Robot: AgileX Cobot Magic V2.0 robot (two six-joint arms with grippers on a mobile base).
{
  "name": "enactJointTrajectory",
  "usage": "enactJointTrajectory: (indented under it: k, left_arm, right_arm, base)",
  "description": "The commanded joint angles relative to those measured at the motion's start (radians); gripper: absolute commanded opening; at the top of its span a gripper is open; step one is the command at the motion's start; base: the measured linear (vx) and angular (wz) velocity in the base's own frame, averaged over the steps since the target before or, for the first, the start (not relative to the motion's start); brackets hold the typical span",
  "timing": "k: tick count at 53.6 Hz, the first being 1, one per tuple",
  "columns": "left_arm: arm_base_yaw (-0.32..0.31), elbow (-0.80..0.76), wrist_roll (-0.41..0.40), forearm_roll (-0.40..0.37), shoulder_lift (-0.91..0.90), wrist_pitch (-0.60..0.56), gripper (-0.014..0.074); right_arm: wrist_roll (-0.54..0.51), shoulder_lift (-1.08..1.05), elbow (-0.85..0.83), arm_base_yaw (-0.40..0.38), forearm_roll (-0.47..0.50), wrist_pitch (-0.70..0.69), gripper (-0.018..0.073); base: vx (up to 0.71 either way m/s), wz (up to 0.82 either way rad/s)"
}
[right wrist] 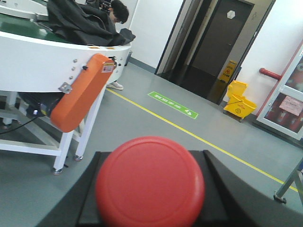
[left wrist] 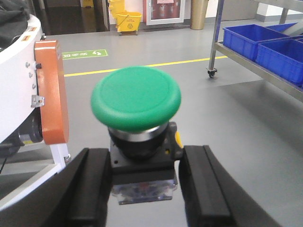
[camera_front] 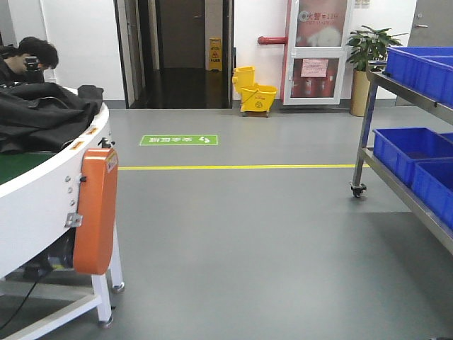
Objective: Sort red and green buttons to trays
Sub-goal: 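Drive the base away from the shelves to the tray station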
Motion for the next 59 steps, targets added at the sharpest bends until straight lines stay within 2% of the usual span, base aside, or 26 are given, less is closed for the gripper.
enactJointTrajectory:
  k: [1, 59]
  left_arm:
    - [-0.004, -0.029, 0.0, -0.002, 0.006, -0.088, 0.0]
    - [-0.004, -0.029, 0.0, -0.002, 0.007, -0.088, 0.0]
  right_arm:
    - [0.002, 0.003, -0.035, -0.005, 0.03, 0.013, -0.0007]
    - [0.002, 0.003, -0.035, -0.005, 0.031, 0.013, -0.0007]
  base:
    - [0.54, -0.04]
    - [0.61, -0.13]
